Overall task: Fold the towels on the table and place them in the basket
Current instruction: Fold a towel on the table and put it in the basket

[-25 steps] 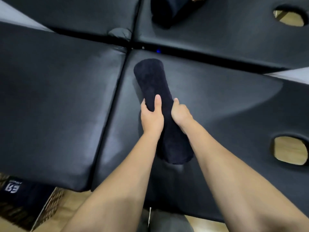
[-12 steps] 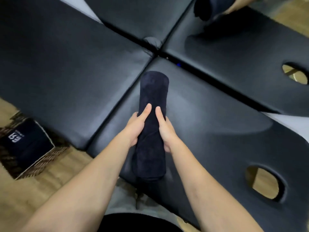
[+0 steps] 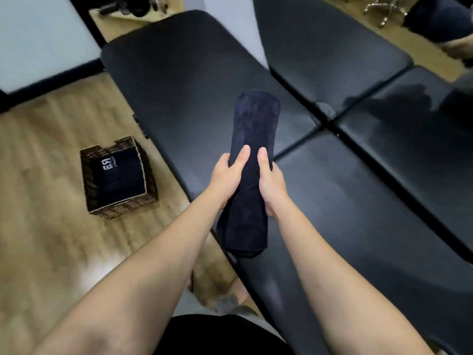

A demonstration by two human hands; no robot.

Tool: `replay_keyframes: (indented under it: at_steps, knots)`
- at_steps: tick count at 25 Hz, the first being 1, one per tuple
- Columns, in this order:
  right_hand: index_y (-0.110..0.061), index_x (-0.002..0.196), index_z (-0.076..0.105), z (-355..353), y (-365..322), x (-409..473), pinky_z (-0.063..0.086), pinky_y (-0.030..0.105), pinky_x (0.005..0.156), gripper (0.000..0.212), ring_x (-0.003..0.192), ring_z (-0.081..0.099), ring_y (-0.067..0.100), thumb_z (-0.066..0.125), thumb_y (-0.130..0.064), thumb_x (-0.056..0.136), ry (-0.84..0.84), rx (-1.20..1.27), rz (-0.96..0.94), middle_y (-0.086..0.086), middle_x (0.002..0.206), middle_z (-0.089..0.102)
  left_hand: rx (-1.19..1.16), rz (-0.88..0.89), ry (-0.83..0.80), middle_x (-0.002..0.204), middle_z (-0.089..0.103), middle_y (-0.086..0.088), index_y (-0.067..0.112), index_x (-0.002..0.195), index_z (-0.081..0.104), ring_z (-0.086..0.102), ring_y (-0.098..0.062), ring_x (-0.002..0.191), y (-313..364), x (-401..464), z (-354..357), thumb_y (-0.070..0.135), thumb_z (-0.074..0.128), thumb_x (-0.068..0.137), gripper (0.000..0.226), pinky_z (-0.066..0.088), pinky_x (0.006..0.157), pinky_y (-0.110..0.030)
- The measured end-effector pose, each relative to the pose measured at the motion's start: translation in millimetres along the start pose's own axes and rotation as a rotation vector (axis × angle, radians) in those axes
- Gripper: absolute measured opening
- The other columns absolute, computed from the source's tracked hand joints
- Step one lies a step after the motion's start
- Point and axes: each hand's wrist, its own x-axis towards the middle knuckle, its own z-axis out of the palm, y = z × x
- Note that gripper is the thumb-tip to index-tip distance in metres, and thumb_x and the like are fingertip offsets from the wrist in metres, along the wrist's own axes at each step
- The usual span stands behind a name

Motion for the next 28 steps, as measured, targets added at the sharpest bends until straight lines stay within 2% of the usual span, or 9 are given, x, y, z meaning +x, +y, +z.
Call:
replay_keyframes:
  at_steps: [5, 7, 10, 13, 15, 19, 22, 25, 28]
  knots:
    - [-0.028, 0.125, 0.066, 75, 11, -2, 0.060, 0.044, 0.091, 0.078, 0.101, 0.075, 0.018, 0.059, -0.084, 0.070, -0.143, -0.042, 0.055, -0.004, 0.113, 0.076, -0.220, -0.030, 0.051, 0.109, 0.075, 0.004, 0.021, 0.117, 0.062, 0.075, -0.010, 0.092, -17, -5, -81, 0.047, 0.077, 0.085, 0.044, 0.058, 0.077, -0.027]
    - [-0.029, 0.123, 0.066, 107, 19, -5, 0.061, 0.043, 0.088, 0.078, 0.101, 0.074, 0.017, 0.060, -0.085, 0.068, -0.186, -0.107, 0.059, -0.005, 0.113, 0.076, -0.280, -0.044, 0.097, 0.110, 0.075, 0.002, 0.018, 0.118, 0.063, 0.074, -0.012, 0.094, -27, -5, -117, 0.041, 0.079, 0.085, 0.043, 0.057, 0.077, -0.026]
    - [-0.029, 0.131, 0.058, 156, 33, -3, 0.059, 0.044, 0.092, 0.089, 0.108, 0.071, 0.018, 0.064, -0.088, 0.064, -0.252, -0.216, 0.060, -0.003, 0.126, 0.070, -0.350, -0.082, 0.110, 0.115, 0.074, -0.001, 0.016, 0.121, 0.063, 0.073, -0.017, 0.103, -46, -3, -175, 0.042, 0.077, 0.087, 0.046, 0.058, 0.086, -0.031]
    - [-0.033, 0.145, 0.045, 204, 49, 6, 0.051, 0.045, 0.105, 0.109, 0.127, 0.060, 0.016, 0.063, -0.096, 0.058, -0.293, -0.394, 0.012, -0.009, 0.143, 0.058, -0.419, -0.115, 0.076, 0.114, 0.076, 0.001, 0.017, 0.124, 0.062, 0.073, -0.017, 0.103, -64, 3, -232, 0.051, 0.071, 0.089, 0.049, 0.057, 0.083, -0.032]
    - [-0.032, 0.142, 0.046, 245, 57, 9, 0.051, 0.044, 0.106, 0.101, 0.124, 0.061, 0.013, 0.064, -0.092, 0.062, -0.315, -0.470, -0.022, -0.011, 0.138, 0.061, -0.428, -0.133, 0.064, 0.113, 0.076, 0.004, 0.018, 0.125, 0.063, 0.073, -0.015, 0.103, -72, 11, -277, 0.060, 0.066, 0.088, 0.055, 0.055, 0.090, -0.035]
    - [-0.025, 0.133, 0.051, 337, 69, 6, 0.056, 0.039, 0.097, 0.075, 0.108, 0.068, 0.007, 0.070, -0.072, 0.078, -0.398, -0.544, -0.044, -0.011, 0.122, 0.068, -0.431, -0.150, 0.100, 0.115, 0.076, 0.007, 0.022, 0.126, 0.066, 0.072, -0.015, 0.107, -81, 24, -378, 0.073, 0.063, 0.082, 0.067, 0.054, 0.099, -0.041]
    - [-0.023, 0.129, 0.052, 396, 78, -2, 0.054, 0.027, 0.088, 0.053, 0.104, 0.067, 0.003, 0.068, -0.055, 0.090, -0.502, -0.586, -0.068, -0.012, 0.118, 0.067, -0.454, -0.143, 0.164, 0.113, 0.076, 0.006, 0.023, 0.123, 0.068, 0.072, -0.017, 0.107, -76, 25, -452, 0.068, 0.065, 0.085, 0.058, 0.056, 0.094, -0.039]
    - [-0.024, 0.131, 0.051, 449, 83, -13, 0.051, 0.013, 0.075, 0.045, 0.100, 0.065, -0.003, 0.065, -0.049, 0.095, -0.615, -0.601, -0.044, -0.015, 0.117, 0.066, -0.554, -0.120, 0.198, 0.120, 0.074, -0.001, 0.020, 0.126, 0.067, 0.072, -0.019, 0.108, -76, 26, -524, 0.060, 0.068, 0.086, 0.056, 0.057, 0.087, -0.036]
    - [-0.028, 0.128, 0.057, 492, 84, -8, 0.056, 0.022, 0.084, 0.039, 0.103, 0.070, 0.004, 0.064, -0.048, 0.096, -0.712, -0.573, 0.024, -0.011, 0.120, 0.070, -0.640, -0.109, 0.185, 0.129, 0.070, -0.005, 0.018, 0.135, 0.063, 0.068, -0.021, 0.117, -84, 29, -571, 0.066, 0.068, 0.082, 0.072, 0.052, 0.099, -0.041]
